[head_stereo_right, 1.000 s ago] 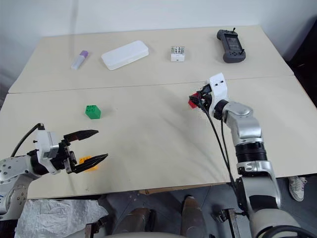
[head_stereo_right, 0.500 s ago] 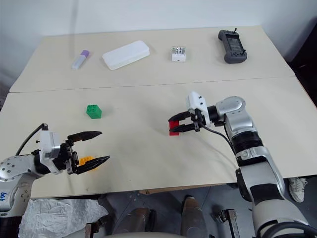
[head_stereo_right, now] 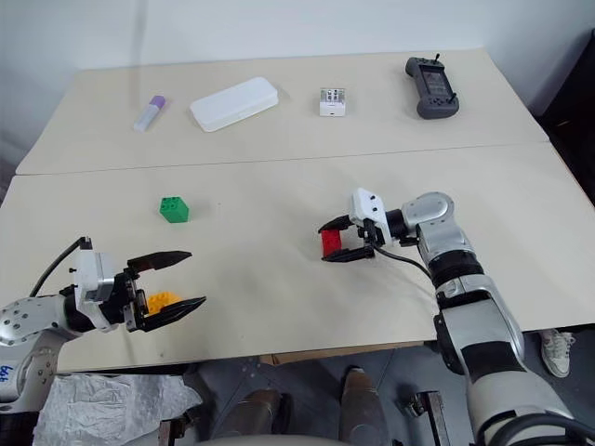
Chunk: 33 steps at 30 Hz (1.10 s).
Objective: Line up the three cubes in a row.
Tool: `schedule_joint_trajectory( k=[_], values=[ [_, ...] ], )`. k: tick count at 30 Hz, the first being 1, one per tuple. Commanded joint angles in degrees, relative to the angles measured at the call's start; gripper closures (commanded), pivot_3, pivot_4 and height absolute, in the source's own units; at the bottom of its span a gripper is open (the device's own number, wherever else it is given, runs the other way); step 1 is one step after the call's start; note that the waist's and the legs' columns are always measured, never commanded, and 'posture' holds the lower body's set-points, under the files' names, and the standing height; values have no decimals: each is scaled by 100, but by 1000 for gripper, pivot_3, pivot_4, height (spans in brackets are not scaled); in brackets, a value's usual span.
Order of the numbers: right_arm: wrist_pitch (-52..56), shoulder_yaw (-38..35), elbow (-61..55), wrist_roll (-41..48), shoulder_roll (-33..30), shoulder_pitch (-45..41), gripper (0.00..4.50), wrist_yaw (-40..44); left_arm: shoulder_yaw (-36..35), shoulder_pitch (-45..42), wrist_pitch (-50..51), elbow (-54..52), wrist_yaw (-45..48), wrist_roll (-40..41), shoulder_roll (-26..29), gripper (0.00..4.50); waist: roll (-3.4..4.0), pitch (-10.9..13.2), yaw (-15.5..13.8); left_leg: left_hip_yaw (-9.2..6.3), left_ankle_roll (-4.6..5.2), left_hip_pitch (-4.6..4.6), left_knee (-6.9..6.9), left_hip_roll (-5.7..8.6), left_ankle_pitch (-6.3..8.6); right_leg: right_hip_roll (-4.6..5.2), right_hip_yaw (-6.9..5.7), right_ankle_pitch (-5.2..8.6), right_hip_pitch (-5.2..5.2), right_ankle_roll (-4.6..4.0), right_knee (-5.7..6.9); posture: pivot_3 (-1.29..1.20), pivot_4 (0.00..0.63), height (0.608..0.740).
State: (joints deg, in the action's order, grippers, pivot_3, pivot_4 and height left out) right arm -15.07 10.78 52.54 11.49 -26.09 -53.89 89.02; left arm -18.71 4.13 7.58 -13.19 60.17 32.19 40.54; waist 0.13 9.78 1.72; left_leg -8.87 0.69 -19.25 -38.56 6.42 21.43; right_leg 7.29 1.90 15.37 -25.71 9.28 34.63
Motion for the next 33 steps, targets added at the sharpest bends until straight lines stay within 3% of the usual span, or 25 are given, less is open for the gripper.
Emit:
schedule_joint_trajectory(
  k=[1, 4, 8, 15, 20, 24, 28, 33],
  values=[
    [16, -385, -548, 557, -404, -94, 37, 348, -719, -2, 50, 19, -368, 314, -27, 0, 0, 0, -3, 0, 0, 0, 0, 0, 0, 0, 0, 0, 0, 0, 0, 0, 150, 740],
    [420, -591, -1033, 1039, -689, 20, 37, 348, -1311, 203, 115, 171, -639, 510, -128, 0, 1, 1, -5, -1, -1, -1, 1, 0, 1, 0, 0, 1, -1, -1, -1, 0, 150, 740],
    [933, -1030, -2266, 1927, -942, 786, 37, 273, -2429, 802, 224, 680, -1170, 837, -496, 0, 2, 1, 3, 3, -7, 1, 7, -22, 15, -18, -1, 4, -2, -7, -12, 0, 150, 740],
    [1336, -1609, -3835, 2292, -745, 2256, 37, -572, -2994, 1633, -533, 1225, -1490, 365, -1019, 0, 2, 1, -79, 9, -8, -2, -28, -27, 30, -29, 1, 5, 3, -14, 0, 0, 150, 740],
    [1451, -1786, -4383, 2279, -721, 2832, 37, -931, -2546, 1769, -558, 407, -1845, 273, -1423, 0, -2, 1, -277, 14, 2, 0, -56, -22, 40, -24, 5, -4, 19, -15, -18, 0, 150, 740],
    [1581, -1825, -4650, 2290, -681, 3005, 37, -1148, -1927, 1224, -167, -347, -2536, 199, -1477, 0, -3, 0, -354, 10, -4, 4, -59, -25, 37, -27, 3, -8, 19, -17, -12, 0, 150, 740],
    [1693, -1771, -4767, 2312, -617, 3044, 37, -1222, -1217, 349, 1440, -781, -3976, -275, -1084, 0, -3, -1, -321, 12, -6, 7, -59, -27, 36, -33, 5, -8, 17, -19, -3, 0, 150, 740],
    [1986, -1811, -4876, 2455, -483, 2933, 37, -1421, -486, -1128, 2652, -641, -4865, -409, -957, 0, -3, -1, -280, 15, -10, 5, -59, -32, 37, -46, 13, -9, 10, -19, 20, 0, 150, 740]
  ],
)
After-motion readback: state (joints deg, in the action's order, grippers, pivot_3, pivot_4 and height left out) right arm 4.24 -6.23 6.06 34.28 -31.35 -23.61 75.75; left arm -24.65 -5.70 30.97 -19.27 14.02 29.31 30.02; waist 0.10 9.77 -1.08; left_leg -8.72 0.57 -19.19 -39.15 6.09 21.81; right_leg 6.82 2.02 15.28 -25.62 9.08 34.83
